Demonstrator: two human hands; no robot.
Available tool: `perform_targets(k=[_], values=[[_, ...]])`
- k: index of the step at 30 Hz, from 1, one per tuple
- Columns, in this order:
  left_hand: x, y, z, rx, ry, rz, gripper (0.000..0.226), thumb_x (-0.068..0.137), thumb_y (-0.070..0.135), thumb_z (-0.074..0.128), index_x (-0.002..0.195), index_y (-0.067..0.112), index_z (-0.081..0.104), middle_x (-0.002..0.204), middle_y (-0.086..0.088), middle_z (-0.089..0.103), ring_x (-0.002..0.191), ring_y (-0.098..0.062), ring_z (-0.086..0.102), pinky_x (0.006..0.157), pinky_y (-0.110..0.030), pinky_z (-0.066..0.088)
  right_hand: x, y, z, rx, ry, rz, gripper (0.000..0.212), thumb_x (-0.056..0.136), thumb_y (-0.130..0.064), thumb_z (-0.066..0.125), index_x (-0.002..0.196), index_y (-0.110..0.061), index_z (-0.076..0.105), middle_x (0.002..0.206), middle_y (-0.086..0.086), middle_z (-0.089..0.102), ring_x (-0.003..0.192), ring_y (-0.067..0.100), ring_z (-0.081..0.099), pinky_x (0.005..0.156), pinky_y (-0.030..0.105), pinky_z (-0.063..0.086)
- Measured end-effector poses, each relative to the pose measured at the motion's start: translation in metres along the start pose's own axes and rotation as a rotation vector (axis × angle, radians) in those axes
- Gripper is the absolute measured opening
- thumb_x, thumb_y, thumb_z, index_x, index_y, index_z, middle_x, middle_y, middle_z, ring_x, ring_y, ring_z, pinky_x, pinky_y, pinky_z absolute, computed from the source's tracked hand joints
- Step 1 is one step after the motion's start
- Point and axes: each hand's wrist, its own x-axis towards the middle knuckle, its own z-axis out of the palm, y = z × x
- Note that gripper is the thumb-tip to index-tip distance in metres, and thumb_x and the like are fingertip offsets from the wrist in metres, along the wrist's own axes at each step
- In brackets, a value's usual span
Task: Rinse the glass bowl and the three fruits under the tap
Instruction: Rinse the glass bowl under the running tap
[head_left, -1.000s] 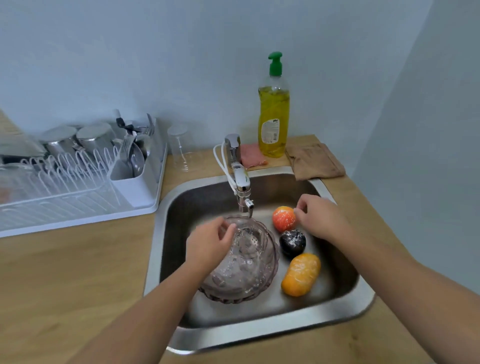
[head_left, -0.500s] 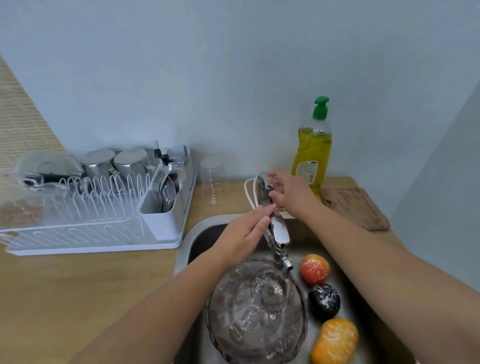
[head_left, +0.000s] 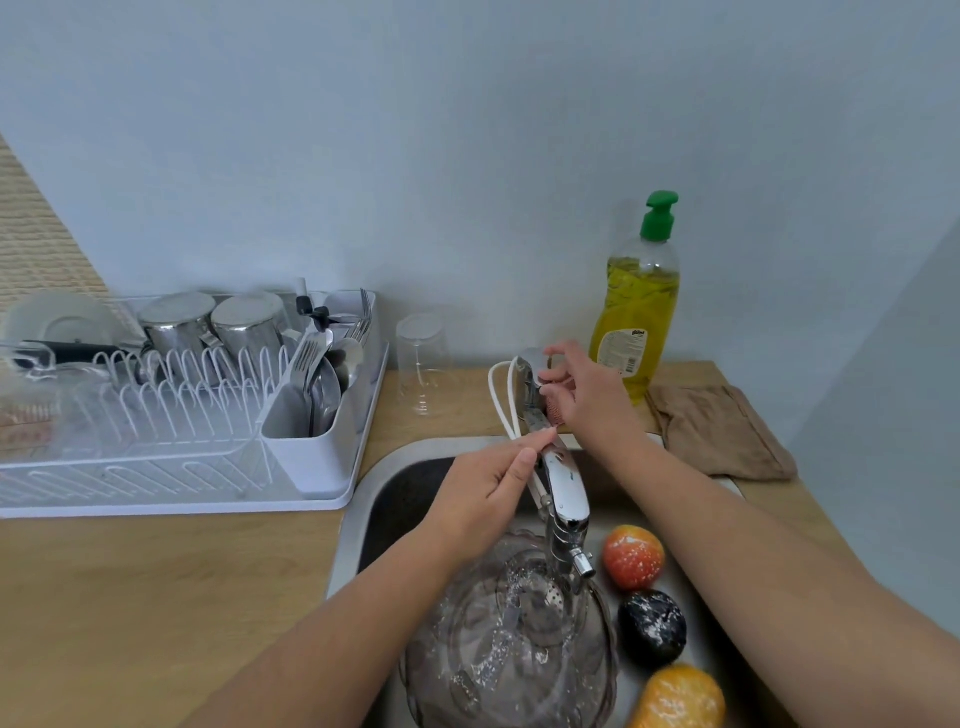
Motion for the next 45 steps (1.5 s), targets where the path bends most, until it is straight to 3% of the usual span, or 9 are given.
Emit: perform_targets(k=[7, 13, 19, 24, 25, 29, 34, 39, 45], values=[[-0.003, 0.005, -0.001, 0.009, -0.038, -0.035, 0.038, 0.103, 0.030, 0.036, 0.139, 0.028, 0.048, 0.140, 0.013, 0.052, 0.131, 0.003, 0.042, 0.110, -0.014, 0.030, 0.030, -0.014, -0.006, 0.029, 0.047, 0.087, 0.029, 0.087, -0.007, 0.062, 0.114, -0.014, 0.053, 0.086, -0.003, 0.064, 0.089, 0.016, 0.064, 0.080, 0.024, 0.044], [-0.009, 0.011, -0.008, 0.050, -0.059, -0.077, 0.044, 0.103, 0.033, 0.032, 0.147, 0.033, 0.031, 0.153, 0.010, 0.033, 0.138, 0.006, 0.016, 0.114, -0.023, 0.014, 0.018, -0.020, -0.014, -0.018, 0.001, 0.150, 0.029, 0.092, -0.007, 0.053, 0.120, -0.016, 0.052, 0.110, 0.002, 0.063, 0.097, 0.013, 0.056, 0.083, 0.022, 0.038], [-0.070, -0.044, 0.010, 0.148, 0.036, -0.451, 0.055, 0.095, 0.035, 0.054, 0.145, 0.041, 0.032, 0.157, 0.002, 0.018, 0.145, -0.015, 0.018, 0.119, -0.035, 0.021, -0.090, 0.005, -0.026, 0.078, 0.190, 0.258, 0.017, 0.091, -0.003, 0.049, 0.101, -0.012, 0.058, 0.094, -0.001, 0.059, 0.088, 0.014, 0.055, 0.074, 0.021, 0.040], [-0.114, -0.075, 0.030, 0.247, -0.259, -0.822, 0.071, 0.089, 0.031, 0.064, 0.148, 0.040, 0.027, 0.159, -0.012, -0.006, 0.143, -0.036, 0.023, 0.116, -0.042, 0.030, -0.176, 0.029, 0.024, -0.043, -0.349, 0.380, 0.012, 0.090, -0.009, 0.055, 0.090, -0.021, 0.055, 0.085, -0.009, 0.054, 0.087, 0.017, 0.054, 0.069, 0.007, 0.035], [-0.118, -0.078, 0.032, 0.240, -0.302, -0.862, 0.072, 0.089, 0.029, 0.064, 0.149, 0.039, 0.025, 0.158, -0.015, -0.007, 0.140, -0.037, 0.030, 0.113, -0.040, 0.033, -0.187, 0.032, 0.035, -0.104, -0.492, 0.341, 0.009, 0.090, -0.015, 0.055, 0.097, -0.021, 0.056, 0.096, -0.007, 0.056, 0.097, 0.017, 0.055, 0.078, 0.011, 0.039], [-0.126, -0.083, 0.033, 0.233, -0.343, -0.904, 0.069, 0.090, 0.017, 0.059, 0.149, 0.033, 0.027, 0.151, -0.018, 0.023, 0.127, -0.034, 0.048, 0.104, -0.032, 0.040, -0.212, 0.038, 0.074, -0.331, -0.862, 0.231, 0.052, 0.090, -0.037, 0.055, 0.137, -0.017, 0.045, 0.146, 0.002, 0.038, 0.133, 0.022, 0.037, 0.112, 0.035, 0.031], [-0.130, -0.085, 0.035, 0.210, -0.287, -0.868, 0.060, 0.089, 0.005, 0.057, 0.143, 0.024, 0.041, 0.141, -0.015, 0.048, 0.121, -0.030, 0.054, 0.098, -0.029, 0.046, -0.206, 0.028, 0.104, -0.423, -1.021, 0.065, 0.069, 0.093, -0.045, 0.047, 0.151, -0.030, 0.012, 0.161, -0.002, -0.009, 0.148, 0.024, -0.002, 0.120, 0.044, 0.007], [-0.130, -0.086, 0.036, 0.186, -0.166, -0.849, 0.053, 0.088, 0.005, 0.058, 0.137, 0.023, 0.048, 0.133, -0.010, 0.057, 0.118, -0.025, 0.057, 0.097, -0.025, 0.043, -0.201, 0.017, 0.115, -0.447, -1.254, -0.083, 0.065, 0.095, -0.044, 0.044, 0.149, -0.042, 0.007, 0.160, -0.012, -0.007, 0.147, 0.021, -0.009, 0.115, 0.058, 0.014], [-0.129, -0.091, 0.037, 0.201, -0.151, -0.833, 0.058, 0.090, 0.008, 0.047, 0.143, 0.029, 0.040, 0.133, -0.016, 0.047, 0.119, -0.034, 0.052, 0.106, -0.037, 0.043, -0.204, 0.039, 0.059, -0.446, -1.351, -0.113, 0.056, 0.096, -0.041, 0.044, 0.149, -0.035, 0.024, 0.161, -0.008, 0.008, 0.148, 0.018, 0.008, 0.118, 0.039, 0.007]])
